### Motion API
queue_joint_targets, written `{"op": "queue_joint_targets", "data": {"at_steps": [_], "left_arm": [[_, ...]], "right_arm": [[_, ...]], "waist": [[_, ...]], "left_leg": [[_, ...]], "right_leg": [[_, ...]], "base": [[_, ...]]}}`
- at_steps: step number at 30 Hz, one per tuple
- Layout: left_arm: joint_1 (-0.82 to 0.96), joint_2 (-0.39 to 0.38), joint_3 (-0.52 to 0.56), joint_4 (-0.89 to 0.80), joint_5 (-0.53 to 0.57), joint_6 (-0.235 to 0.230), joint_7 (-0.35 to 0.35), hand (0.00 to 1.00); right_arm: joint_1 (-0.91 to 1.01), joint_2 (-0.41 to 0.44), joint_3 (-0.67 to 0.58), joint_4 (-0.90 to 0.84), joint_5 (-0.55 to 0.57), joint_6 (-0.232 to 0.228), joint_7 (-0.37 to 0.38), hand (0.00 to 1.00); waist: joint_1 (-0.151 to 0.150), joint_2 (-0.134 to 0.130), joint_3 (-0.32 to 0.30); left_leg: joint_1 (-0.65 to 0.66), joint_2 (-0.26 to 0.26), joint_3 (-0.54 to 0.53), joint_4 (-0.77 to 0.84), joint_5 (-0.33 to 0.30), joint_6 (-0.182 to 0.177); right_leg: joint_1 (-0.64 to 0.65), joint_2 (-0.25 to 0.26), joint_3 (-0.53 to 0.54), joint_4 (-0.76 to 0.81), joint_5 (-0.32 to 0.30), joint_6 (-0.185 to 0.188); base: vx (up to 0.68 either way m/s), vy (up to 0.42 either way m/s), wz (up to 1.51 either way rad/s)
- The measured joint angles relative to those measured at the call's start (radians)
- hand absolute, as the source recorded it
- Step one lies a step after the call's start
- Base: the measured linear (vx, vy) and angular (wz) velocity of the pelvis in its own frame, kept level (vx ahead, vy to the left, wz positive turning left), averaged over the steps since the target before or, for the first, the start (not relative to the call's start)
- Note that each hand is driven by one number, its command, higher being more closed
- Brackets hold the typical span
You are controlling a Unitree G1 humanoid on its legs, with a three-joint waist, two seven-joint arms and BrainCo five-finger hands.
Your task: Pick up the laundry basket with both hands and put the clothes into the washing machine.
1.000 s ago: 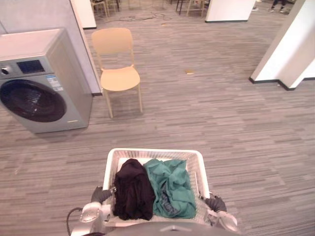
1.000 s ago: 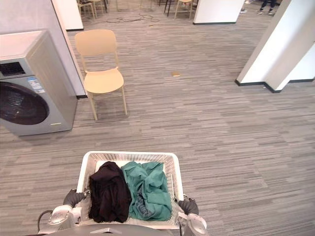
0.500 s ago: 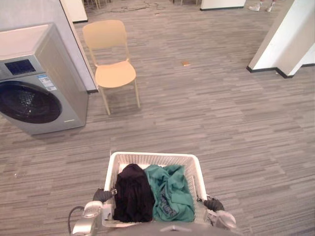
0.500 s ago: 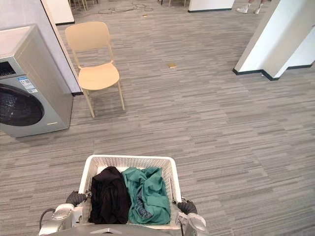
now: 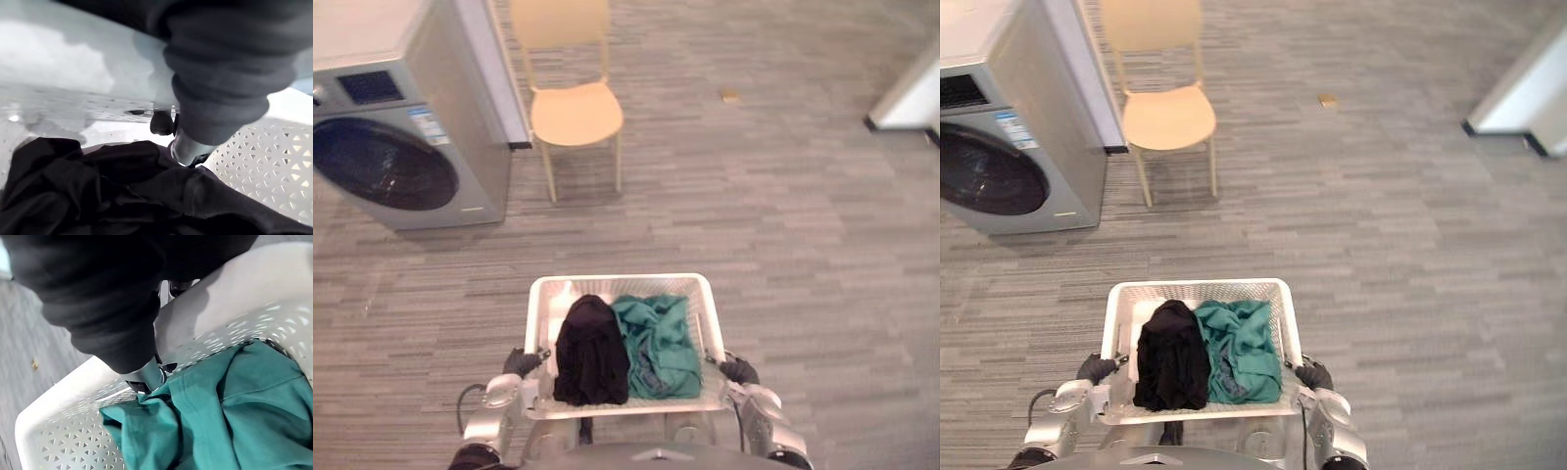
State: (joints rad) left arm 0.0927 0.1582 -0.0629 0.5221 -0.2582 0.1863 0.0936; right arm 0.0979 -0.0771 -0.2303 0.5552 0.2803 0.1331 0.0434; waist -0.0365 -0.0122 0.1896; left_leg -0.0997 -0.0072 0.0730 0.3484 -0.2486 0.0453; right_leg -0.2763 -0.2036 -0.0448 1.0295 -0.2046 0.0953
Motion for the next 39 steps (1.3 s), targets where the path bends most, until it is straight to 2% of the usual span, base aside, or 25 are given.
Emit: {"op": "queue_joint_targets", "data": {"at_steps": [2, 4, 5, 6, 7, 8, 10, 11, 12, 13, 15, 18, 20, 22, 23, 24, 25, 27, 29, 31, 32, 35, 36, 37, 39], "left_arm": [[0.002, 0.004, 0.006, -0.004, -0.003, 0.0, 0.001, 1.0], [-0.006, 0.016, 0.005, -0.013, -0.014, -0.002, -0.001, 1.0], [-0.014, 0.017, 0.005, -0.014, -0.014, -0.002, -0.002, 1.0], [-0.027, 0.019, 0.016, -0.016, -0.013, -0.001, -0.007, 1.0], [-0.031, 0.014, 0.021, -0.016, -0.01, -0.001, -0.007, 1.0], [-0.031, 0.003, 0.02, -0.015, -0.008, -0.001, -0.007, 1.0], [-0.029, -0.032, 0.033, -0.019, 0.008, 0.002, -0.005, 1.0], [-0.029, -0.045, 0.04, -0.02, 0.008, 0.002, -0.005, 1.0], [-0.015, -0.07, 0.036, -0.033, 0.018, 0.003, -0.006, 1.0], [0.002, -0.073, 0.02, -0.045, 0.027, 0.005, -0.008, 1.0], [0.025, -0.081, 0.025, -0.089, 0.028, -0.012, -0.01, 1.0], [0.028, -0.07, 0.025, -0.153, 0.028, -0.021, -0.014, 1.0], [0.013, -0.077, 0.035, -0.16, 0.027, -0.031, -0.014, 1.0], [0.032, -0.079, 0.038, -0.15, 0.028, -0.018, -0.014, 1.0], [0.053, -0.082, 0.034, -0.146, 0.028, -0.018, -0.014, 1.0], [0.045, -0.068, 0.036, -0.11, 0.027, -0.03, -0.013, 1.0], [0.006, -0.055, 0.057, -0.092, 0.04, -0.004, -0.005, 1.0], [0.002, -0.028, 0.074, -0.111, 0.043, -0.009, -0.011, 1.0], [0.02, -0.028, 0.083, -0.107, 0.043, 0.007, -0.006, 1.0], [0.038, -0.028, 0.059, -0.106, 0.044, 0.011, -0.004, 1.0], [0.041, -0.022, 0.056, -0.106, 0.044, 0.011, -0.005, 1.0], [0.067, 0.002, 0.061, -0.104, 0.046, 0.022, 0.006, 1.0], [0.068, 0.002, 0.061, -0.104, 0.046, 0.023, 0.006, 1.0], [0.095, -0.001, 0.058, -0.126, 0.046, 0.032, 0.005, 1.0], [0.11, -0.004, 0.055, -0.161, 0.045, 0.031, 0.004, 1.0]], "right_arm": [[-0.001, 0.011, 0.009, -0.034, 0.001, -0.001, 0.0, 1.0], [-0.014, 0.012, 0.014, -0.061, 0.019, -0.005, 0.002, 1.0], [-0.017, 0.012, 0.014, -0.066, 0.026, -0.005, 0.001, 1.0], [-0.02, 0.011, 0.014, -0.066, 0.028, -0.003, 0.001, 1.0], [-0.02, 0.01, 0.012, -0.065, 0.029, -0.001, -0.001, 1.0], [-0.02, 0.011, 0.012, -0.062, 0.029, 0.002, -0.006, 1.0], [-0.029, -0.01, 0.009, -0.068, 0.03, 0.002, -0.021, 1.0], [-0.027, -0.023, 0.009, -0.069, 0.033, 0.002, -0.022, 1.0], [-0.012, -0.043, 0.016, -0.071, 0.039, 0.013, -0.029, 1.0], [0.0, -0.056, 0.017, -0.071, 0.046, 0.025, -0.033, 1.0], [0.021, -0.052, 0.019, -0.098, 0.049, 0.026, -0.041, 1.0], [0.037, -0.047, 0.023, -0.178, 0.071, 0.016, -0.044, 1.0], [0.033, -0.05, 0.031, -0.207, 0.07, 0.017, -0.045, 1.0], [0.055, -0.054, 0.044, -0.219, 0.067, 0.019, -0.045, 1.0], [0.069, -0.059, 0.049, -0.223, 0.066, 0.019, -0.044, 1.0], [0.06, -0.031, 0.049, -0.168, 0.066, 0.015, -0.047, 1.0], [0.039, -0.014, 0.05, -0.144, 0.065, 0.023, -0.053, 1.0], [0.024, -0.009, 0.066, -0.144, 0.064, 0.027, -0.042, 1.0], [0.021, -0.007, 0.075, -0.145, 0.049, 0.026, -0.042, 1.0], [0.034, -0.006, 0.072, -0.147, 0.028, 0.024, -0.041, 1.0], [0.039, -0.002, 0.073, -0.148, 0.028, 0.024, -0.04, 1.0], [0.094, 0.025, 0.1, -0.204, 0.025, 0.029, -0.037, 1.0], [0.097, 0.025, 0.101, -0.209, 0.025, 0.029, -0.037, 1.0], [0.165, 0.027, 0.109, -0.323, 0.018, 0.031, -0.032, 1.0], [0.203, 0.03, 0.11, -0.393, 0.008, 0.031, -0.031, 1.0]], "waist": [[0.003, 0.0, 0.001], [-0.009, 0.01, 0.001], [-0.012, 0.012, 0.002], [-0.022, 0.009, 0.0], [-0.033, 0.033, -0.01], [-0.035, 0.044, -0.021], [-0.029, 0.076, -0.001], [-0.038, 0.094, 0.014], [-0.044, 0.119, 0.027], [-0.018, 0.126, 0.03], [0.017, 0.118, 0.044], [0.053, 0.096, 0.044], [0.073, 0.092, 0.045], [0.075, 0.087, 0.021], [0.077, 0.105, 0.002], [0.064, 0.05, -0.005], [0.051, 0.026, -0.026], [0.072, 0.012, -0.035], [0.063, -0.022, -0.054], [0.039, -0.024, -0.063], [0.038, -0.024, -0.064], [0.034, -0.01, -0.053], [0.033, -0.008, -0.052], [0.027, 0.025, -0.043], [0.028, 0.037, -0.043]], "left_leg": [[0.088, -0.003, -0.036, -0.076, -0.005, 0.004], [0.181, -0.002, -0.082, -0.16, -0.028, 0.006], [0.205, -0.001, -0.093, -0.182, -0.033, 0.004], [0.249, 0.002, -0.114, -0.225, -0.045, -0.007], [0.292, 0.028, -0.135, -0.238, -0.065, -0.035], [0.301, 0.046, -0.136, -0.226, -0.072, -0.048], [0.228, 0.081, -0.094, 0.109, -0.016, -0.141], [0.169, 0.095, -0.089, 0.282, 0.043, -0.17], [0.017, 0.146, -0.103, 0.638, 0.253, -0.21], [-0.099, 0.178, -0.076, 0.92, 0.274, -0.194], [-0.23, 0.198, -0.053, 1.092, 0.215, -0.131], [-0.361, 0.2, 0.03, 0.948, 0.13, -0.098], [-0.413, 0.237, 0.103, 0.715, 0.103, -0.087], [-0.338, 0.231, 0.156, 0.173, 0.186, -0.083], [-0.307, 0.231, 0.137, 0.0, 0.243, -0.09], [-0.289, 0.186, 0.151, 0.003, 0.344, -0.073], [-0.323, 0.174, 0.143, 0.043, 0.298, -0.059], [-0.372, 0.168, 0.079, 0.213, 0.189, -0.063], [-0.332, 0.123, 0.088, 0.273, 0.122, -0.044], [-0.234, 0.083, 0.105, 0.237, 0.082, -0.003], [-0.206, 0.079, 0.114, 0.211, 0.074, 0.002], [-0.013, 0.066, 0.132, 0.025, 0.073, -0.007], [-0.008, 0.066, 0.132, 0.021, 0.073, -0.007], [0.096, 0.097, 0.143, -0.049, 0.066, -0.029], [0.137, 0.131, 0.15, -0.064, 0.048, -0.061]], "right_leg": [[-0.059, 0.046, -0.063, -0.045, -0.047, -0.015], [-0.145, 0.082, -0.144, -0.329, -0.039, -0.012], [-0.152, 0.089, -0.157, -0.447, -0.003, -0.012], [-0.143, 0.102, -0.164, -0.699, 0.1, -0.021], [-0.139, 0.136, -0.142, -0.728, 0.236, -0.035], [-0.139, 0.157, -0.115, -0.701, 0.256, -0.08], [-0.1, 0.156, -0.149, -0.534, 0.114, -0.161], [-0.062, 0.16, -0.163, -0.514, 0.095, -0.177], [0.05, 0.183, -0.169, -0.556, 0.059, -0.191], [0.169, 0.207, -0.158, -0.612, 0.021, -0.194], [0.316, 0.222, -0.145, -0.694, 0.011, -0.199], [0.463, 0.186, -0.075, -0.82, 0.007, -0.193], [0.545, 0.136, -0.023, -0.873, -0.006, -0.171], [0.616, 0.079, 0.003, -0.858, -0.04, -0.106], [0.622, 0.076, 0.024, -0.846, -0.056, -0.079], [0.632, 0.021, 0.057, -0.818, -0.079, -0.045], [0.583, 0.03, 0.117, -0.789, -0.078, -0.035], [0.522, 0.037, 0.181, -0.731, -0.001, -0.026], [0.499, -0.011, 0.218, -0.598, 0.071, -0.008], [0.413, -0.016, 0.26, -0.372, 0.314, 0.085], [0.377, -0.011, 0.258, -0.314, 0.335, 0.113], [0.145, 0.035, 0.191, 0.018, 0.142, 0.055], [0.14, 0.034, 0.186, 0.02, 0.136, 0.053], [0.061, 0.025, 0.071, -0.019, 0.023, -0.015], [0.026, 0.015, 0.014, -0.171, -0.01, -0.022]], "base": [[0.36, 0.017, 0.6], [0.57, -0.023, 0.56], [0.67, -0.065, 0.68], [0.61, -0.123, 0.76], [0.65, -0.146, 0.74], [0.87, -0.173, 0.41], [0.76, -0.139, 0.34], [0.74, -0.132, 0.75], [0.88, -0.126, 0.5], [0.88, -0.105, 0.16], [0.72, -0.071, -0.41], [0.73, 0.059, -0.74], [0.61, 0.206, -0.97], [0.74, 0.343, -0.79], [0.79, 0.446, -0.61], [0.72, 0.417, -0.08], [0.64, 0.394, 0.0], [0.51, 0.309, -0.39], [0.58, 0.277, -0.26], [0.56, 0.219, 0.03], [0.38, 0.118, 0.01], [0.3, 0.046, -0.25], [0.21, -0.07, -0.26], [0.19, -0.092, -0.18], [0.15, -0.132, -0.16]]}}
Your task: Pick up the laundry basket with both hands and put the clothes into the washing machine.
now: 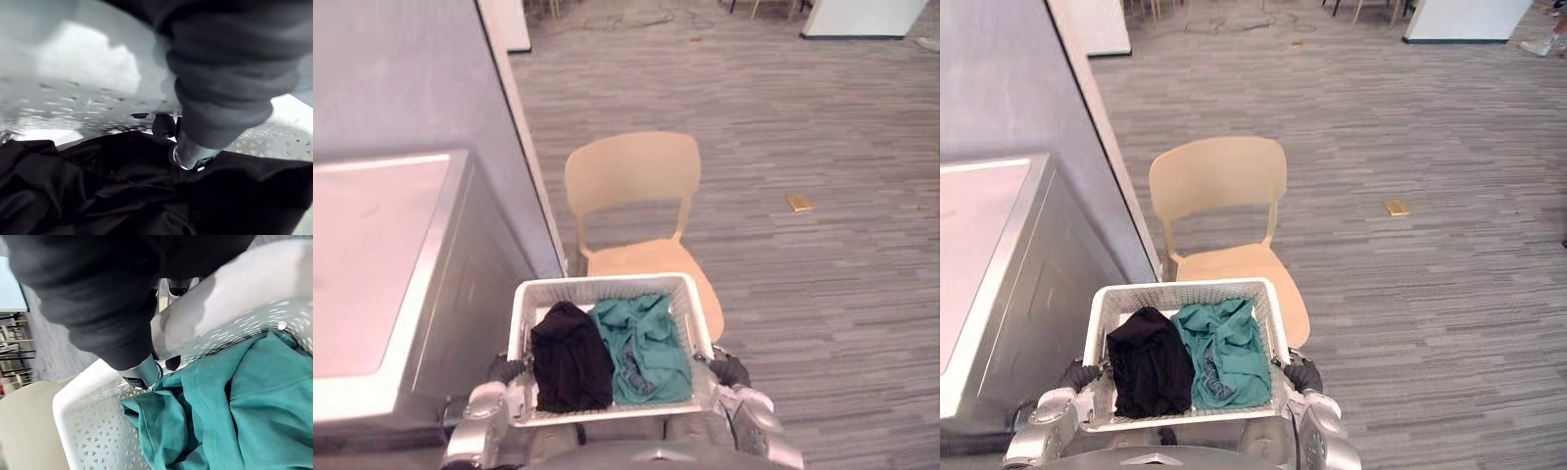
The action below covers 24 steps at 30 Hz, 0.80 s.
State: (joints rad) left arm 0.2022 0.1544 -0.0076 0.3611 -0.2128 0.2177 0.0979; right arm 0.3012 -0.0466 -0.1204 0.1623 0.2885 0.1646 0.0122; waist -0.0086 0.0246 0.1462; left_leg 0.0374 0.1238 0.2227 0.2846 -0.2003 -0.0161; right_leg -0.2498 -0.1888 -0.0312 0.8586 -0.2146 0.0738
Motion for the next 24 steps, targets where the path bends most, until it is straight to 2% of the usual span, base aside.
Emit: {"op": "queue_joint_targets", "data": {"at_steps": [1, 2, 3, 4, 5, 7, 8, 9, 12, 15, 16, 21, 22, 24], "left_arm": [[0.004, -0.001, 0.001, -0.017, 0.0, 0.0, -0.002, 1.0], [0.019, -0.003, 0.005, -0.048, 0.0, -0.001, -0.002, 1.0], [0.026, -0.003, 0.007, -0.061, 0.0, -0.001, -0.002, 1.0], [0.029, -0.021, 0.01, -0.066, 0.001, -0.002, 0.002, 1.0], [0.032, -0.061, 0.003, -0.082, 0.001, -0.003, 0.001, 1.0], [0.022, -0.124, -0.009, -0.102, 0.001, -0.004, -0.002, 1.0], [0.018, -0.14, -0.013, -0.111, 0.001, -0.005, -0.003, 1.0], [0.008, -0.159, -0.017, -0.116, 0.001, -0.01, -0.003, 1.0], [-0.029, -0.158, -0.015, -0.116, 0.001, -0.022, 0.0, 1.0], [-0.09, -0.131, -0.014, -0.12, -0.002, -0.033, 0.012, 1.0], [-0.121, -0.113, -0.015, -0.12, -0.002, -0.036, 0.023, 1.0], [-0.294, -0.005, -0.029, -0.109, -0.021, -0.039, 0.069, 1.0], [-0.371, 0.027, -0.044, -0.098, -0.023, -0.039, 0.084, 1.0], [-0.474, 0.06, -0.064, -0.053, -0.039, -0.039, 0.106, 1.0]], "right_arm": [[0.013, 0.002, 0.0, -0.036, -0.009, 0.0, 0.0, 1.0], [0.026, 0.007, 0.001, -0.083, -0.017, 0.0, 0.0, 1.0], [0.037, 0.012, 0.004, -0.105, -0.018, 0.0, -0.002, 1.0], [0.049, 0.015, 0.009, -0.135, -0.02, -0.007, -0.007, 1.0], [0.059, -0.009, -0.015, -0.181, -0.022, -0.007, -0.015, 1.0], [0.071, -0.078, -0.036, -0.25, -0.021, -0.014, -0.016, 1.0], [0.072, -0.089, -0.048, -0.265, -0.021, -0.015, -0.016, 1.0], [0.062, -0.095, -0.07, -0.272, -0.021, -0.018, -0.016, 1.0], [0.011, -0.095, -0.074, -0.273, -0.02, -0.018, -0.017, 1.0], [-0.066, -0.105, -0.053, -0.273, -0.02, -0.026, -0.039, 1.0], [-0.109, -0.114, -0.038, -0.272, -0.02, -0.026, -0.046, 1.0], [-0.346, -0.152, 0.017, -0.238, -0.004, -0.032, -0.09, 1.0], [-0.443, -0.186, 0.022, -0.19, 0.025, -0.035, -0.108, 1.0], [-0.535, -0.225, 0.033, -0.121, 0.053, -0.038, -0.132, 1.0]], "waist": [[-0.001, 0.0, 0.0], [-0.004, -0.023, -0.015], [-0.003, -0.048, -0.031], [0.001, -0.063, -0.05], [0.0, -0.03, -0.063], [-0.008, 0.01, -0.065], [-0.009, 0.018, -0.066], [-0.008, 0.03, -0.07], [-0.004, 0.037, -0.07], [0.009, 0.04, -0.065], [0.013, 0.036, -0.055], [0.022, 0.028, 0.006], [0.028, 0.028, 0.029], [0.036, 0.028, 0.047]], "left_leg": [[0.007, 0.021, 0.002, 0.004, -0.015, -0.024], [0.02, 0.032, 0.003, 0.009, -0.039, -0.059], [0.023, 0.028, 0.004, 0.011, -0.048, -0.077], [0.035, 0.05, -0.016, 0.017, -0.068, -0.118], [0.036, 0.094, -0.043, 0.001, -0.062, -0.124], [0.028, 0.12, -0.061, -0.039, -0.018, -0.138], [0.03, 0.123, -0.06, -0.061, 0.001, -0.147], [0.034, 0.132, -0.06, -0.097, 0.037, -0.172], [0.012, 0.147, -0.06, -0.136, 0.089, -0.179], [-0.048, 0.144, -0.057, -0.156, 0.093, -0.182], [-0.079, 0.139, -0.055, -0.156, 0.1, -0.19], [-0.22, 0.117, -0.031, -0.126, 0.123, -0.172], [-0.258, 0.107, -0.029, -0.126, 0.136, -0.169], [-0.291, 0.1, -0.03, -0.125, 0.146, -0.164]], "right_leg": [[-0.003, -0.005, -0.02, -0.134, 0.004, -0.002], [0.003, -0.019, -0.032, -0.36, 0.062, -0.013], [0.007, -0.026, -0.03, -0.43, 0.11, -0.021], [0.014, -0.016, -0.037, -0.441, 0.151, 0.05], [0.028, 0.019, -0.081, -0.445, 0.123, 0.027], [0.025, 0.03, -0.133, -0.434, 0.098, 0.009], [0.022, 0.029, -0.147, -0.427, 0.089, 0.006], [0.021, 0.031, -0.173, -0.419, 0.078, -0.001], [0.022, 0.034, -0.226, -0.43, 0.076, -0.012], [-0.03, 0.033, -0.235, -0.453, 0.097, -0.017], [-0.054, 0.033, -0.234, -0.476, 0.121, -0.014], [-0.14, 0.036, -0.214, -0.604, 0.248, -0.01], [-0.16, 0.034, -0.209, -0.649, 0.289, -0.009], [-0.175, 0.034, -0.206, -0.689, 0.324, -0.01]], "base": [[0.17, -0.289, -0.05], [0.19, -0.329, 0.0], [0.26, -0.393, 0.07], [0.27, -0.357, 0.24], [0.26, -0.348, 0.33], [0.17, -0.25, 0.49], [0.17, -0.219, 0.59], [0.16, -0.179, 0.53], [0.09, -0.134, 0.41], [-0.03, 0.004, 0.12], [-0.08, 0.056, -0.05], [-0.11, 0.07, -0.15], [-0.13, 0.077, -0.1], [-0.09, 0.048, -0.03]]}}
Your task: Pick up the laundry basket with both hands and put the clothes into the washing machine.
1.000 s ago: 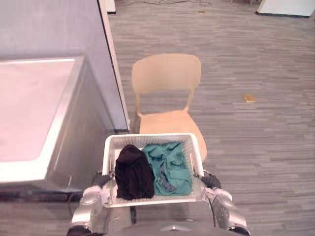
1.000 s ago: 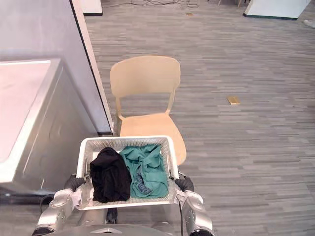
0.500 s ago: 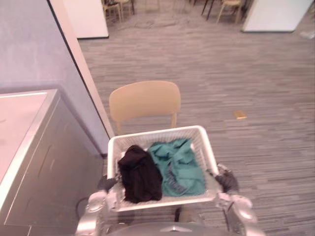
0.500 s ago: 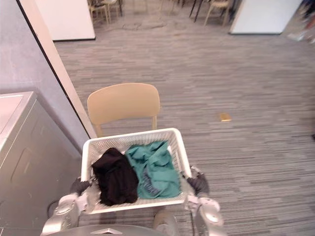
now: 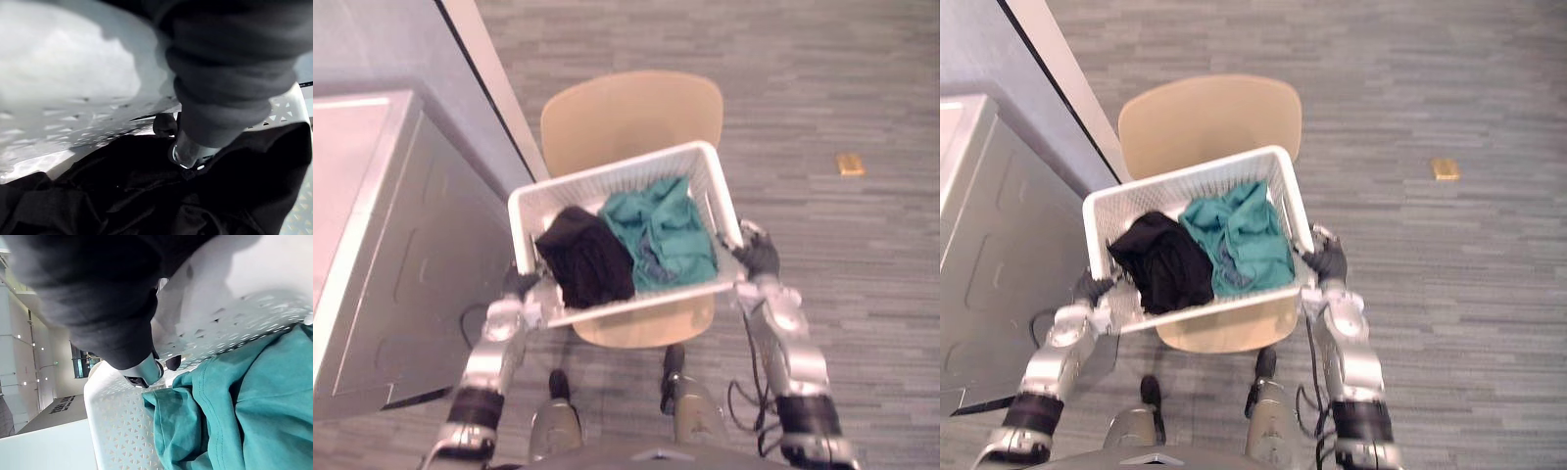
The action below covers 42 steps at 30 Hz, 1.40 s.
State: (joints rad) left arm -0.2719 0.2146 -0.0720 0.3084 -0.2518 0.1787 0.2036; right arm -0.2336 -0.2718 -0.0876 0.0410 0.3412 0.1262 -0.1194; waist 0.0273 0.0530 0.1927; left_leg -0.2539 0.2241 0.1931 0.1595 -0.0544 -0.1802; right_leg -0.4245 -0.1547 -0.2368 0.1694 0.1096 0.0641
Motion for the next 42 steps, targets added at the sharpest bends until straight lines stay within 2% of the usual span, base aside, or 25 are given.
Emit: {"op": "queue_joint_targets", "data": {"at_steps": [1, 5, 8, 10, 13, 20, 21, 24, 29, 34, 42], "left_arm": [[-0.119, 0.029, -0.018, 0.071, -0.017, -0.001, 0.017, 1.0], [-0.369, 0.09, -0.077, 0.248, -0.068, -0.003, 0.043, 1.0], [-0.462, 0.096, -0.112, 0.359, -0.112, 0.0, 0.052, 1.0], [-0.553, 0.101, -0.126, 0.462, -0.138, 0.017, 0.052, 1.0], [-0.648, 0.119, -0.125, 0.544, -0.14, 0.021, 0.052, 1.0], [-0.7, 0.129, -0.082, 0.59, -0.159, 0.041, 0.054, 1.0], [-0.71, 0.128, -0.082, 0.606, -0.159, 0.041, 0.054, 0.0], [-0.727, 0.129, -0.064, 0.611, -0.157, 0.047, 0.076, 0.0], [-0.815, 0.15, -0.035, 0.61, -0.137, 0.049, 0.141, 0.0], [-0.815, 0.154, -0.035, 0.609, -0.113, 0.05, 0.161, 0.0], [-0.819, 0.189, -0.027, 0.602, -0.038, 0.055, 0.132, 0.0]], "right_arm": [[-0.095, -0.033, 0.013, 0.076, 0.03, -0.001, -0.026, 1.0], [-0.271, -0.073, 0.038, 0.222, 0.058, -0.008, -0.089, 1.0], [-0.337, -0.094, 0.058, 0.296, 0.062, -0.005, -0.118, 1.0], [-0.41, -0.117, 0.089, 0.338, 0.063, 0.011, -0.133, 1.0], [-0.489, -0.122, 0.105, 0.383, 0.064, 0.015, -0.148, 1.0], [-0.568, -0.113, 0.126, 0.432, 0.063, 0.029, -0.149, 1.0], [-0.569, -0.112, 0.126, 0.439, 0.063, 0.029, -0.149, 0.0], [-0.579, -0.108, 0.135, 0.448, 0.062, 0.029, -0.149, 0.0], [-0.598, -0.101, 0.144, 0.448, 0.062, 0.027, -0.149, 0.0], [-0.598, -0.101, 0.144, 0.447, 0.06, 0.025, -0.151, 0.0], [-0.561, -0.12, 0.142, 0.441, 0.046, 0.025, -0.143, 0.0]], "waist": [[0.0, 0.0, 0.029], [-0.003, 0.002, 0.091], [-0.003, -0.001, 0.105], [-0.005, -0.004, 0.147], [-0.012, -0.006, 0.193], [-0.006, -0.013, 0.199], [-0.004, -0.013, 0.199], [-0.003, -0.019, 0.202], [-0.008, -0.05, 0.22], [-0.012, -0.051, 0.221], [-0.008, -0.057, 0.239]], "left_leg": [[-0.022, -0.003, -0.001, 0.001, 0.008, 0.003], [-0.071, -0.01, -0.001, 0.002, 0.026, 0.004], [-0.102, -0.01, 0.0, 0.001, 0.034, 0.004], [-0.122, -0.011, 0.004, 0.001, 0.044, 0.002], [-0.148, -0.005, 0.006, 0.003, 0.054, -0.001], [-0.2, 0.01, 0.032, 0.013, 0.058, -0.003], [-0.2, 0.013, 0.032, 0.014, 0.058, -0.003], [-0.203, 0.014, 0.036, 0.015, 0.059, -0.004], [-0.219, 0.015, 0.038, 0.033, 0.059, -0.004], [-0.218, 0.016, 0.039, 0.038, 0.058, -0.004], [-0.192, 0.038, 0.041, 0.078, 0.046, -0.009]], "right_leg": [[-0.005, 0.0, 0.0, -0.035, 0.029, 0.0], [-0.036, -0.006, 0.003, -0.078, 0.071, -0.003], [-0.068, -0.006, 0.005, -0.079, 0.083, -0.007], [-0.091, -0.008, 0.01, -0.079, 0.093, -0.01], [-0.111, -0.002, 0.012, -0.095, 0.111, -0.015], [-0.157, 0.016, 0.031, -0.132, 0.145, -0.023], [-0.157, 0.019, 0.031, -0.132, 0.145, -0.023], [-0.158, 0.021, 0.033, -0.144, 0.154, -0.024], [-0.16, 0.021, 0.035, -0.159, 0.169, -0.024], [-0.159, 0.021, 0.037, -0.158, 0.17, -0.024], [-0.117, 0.035, 0.037, -0.153, 0.17, -0.024]], "base": [[-0.07, 0.039, 0.01], [-0.06, 0.035, -0.01], [-0.01, 0.004, 0.0], [-0.05, 0.003, -0.03], [-0.05, -0.01, -0.04], [-0.04, -0.007, -0.11], [0.0, 0.0, 0.0], [-0.03, 0.001, -0.03], [-0.05, 0.011, -0.01], [-0.02, 0.008, 0.0], [-0.04, -0.001, -0.02]]}}
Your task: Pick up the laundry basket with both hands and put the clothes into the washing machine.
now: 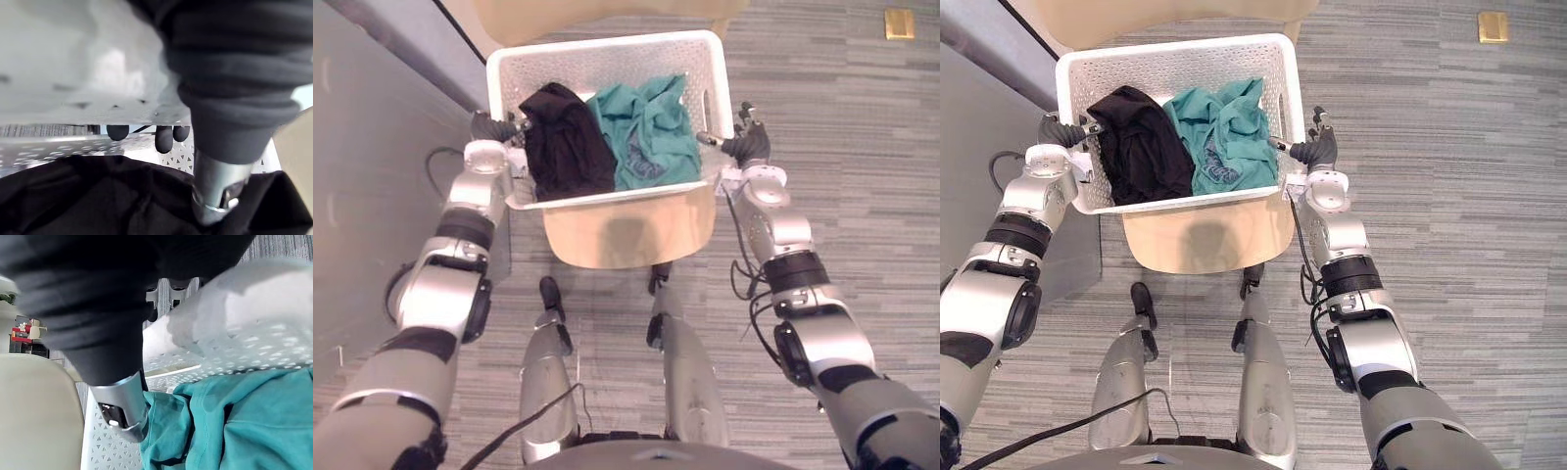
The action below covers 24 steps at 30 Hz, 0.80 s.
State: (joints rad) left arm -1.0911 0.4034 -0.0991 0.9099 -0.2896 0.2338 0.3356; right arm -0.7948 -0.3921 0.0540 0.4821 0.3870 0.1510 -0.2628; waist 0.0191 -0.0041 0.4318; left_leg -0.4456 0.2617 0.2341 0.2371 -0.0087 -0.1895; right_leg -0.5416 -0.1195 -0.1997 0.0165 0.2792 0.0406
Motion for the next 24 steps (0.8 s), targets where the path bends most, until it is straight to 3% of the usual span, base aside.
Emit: {"op": "queue_joint_targets", "data": {"at_steps": [6, 13, 17, 24], "left_arm": [[0.142, 0.047, 0.117, -0.153, -0.001, -0.009, -0.012, 0.0], [0.438, 0.121, 0.348, -0.322, -0.016, -0.083, -0.013, 0.0], [0.613, 0.073, 0.381, -0.36, -0.051, -0.094, -0.042, 0.0], [0.797, -0.117, 0.376, -0.299, -0.016, -0.09, -0.121, 0.0]], "right_arm": [[0.149, -0.063, -0.131, -0.082, -0.042, 0.006, 0.004, 0.0], [0.398, -0.092, -0.375, -0.159, -0.078, 0.022, 0.001, 0.0], [0.519, -0.075, -0.456, -0.164, -0.079, 0.025, 0.002, 0.0], [0.673, 0.061, -0.574, -0.153, -0.08, 0.026, 0.039, 0.0]], "waist": [[0.004, -0.001, 0.002], [0.004, 0.0, 0.003], [0.006, 0.001, 0.003], [0.004, 0.003, -0.032]], "left_leg": [[0.028, 0.011, 0.002, 0.028, -0.017, 0.001], [0.105, 0.012, 0.001, 0.028, -0.037, 0.003], [0.147, 0.01, 0.003, 0.017, -0.044, 0.004], [0.246, -0.009, 0.019, -0.035, -0.048, 0.004]], "right_leg": [[0.028, 0.006, 0.001, 0.02, -0.011, 0.001], [0.095, 0.003, -0.006, 0.05, -0.059, 0.009], [0.124, -0.001, -0.009, 0.071, -0.074, 0.01], [0.187, -0.011, -0.006, 0.092, -0.11, 0.02]], "base": [[-0.03, 0.001, -0.03], [0.03, 0.008, 0.03], [0.07, 0.022, 0.02], [0.06, 0.034, 0.0]]}}
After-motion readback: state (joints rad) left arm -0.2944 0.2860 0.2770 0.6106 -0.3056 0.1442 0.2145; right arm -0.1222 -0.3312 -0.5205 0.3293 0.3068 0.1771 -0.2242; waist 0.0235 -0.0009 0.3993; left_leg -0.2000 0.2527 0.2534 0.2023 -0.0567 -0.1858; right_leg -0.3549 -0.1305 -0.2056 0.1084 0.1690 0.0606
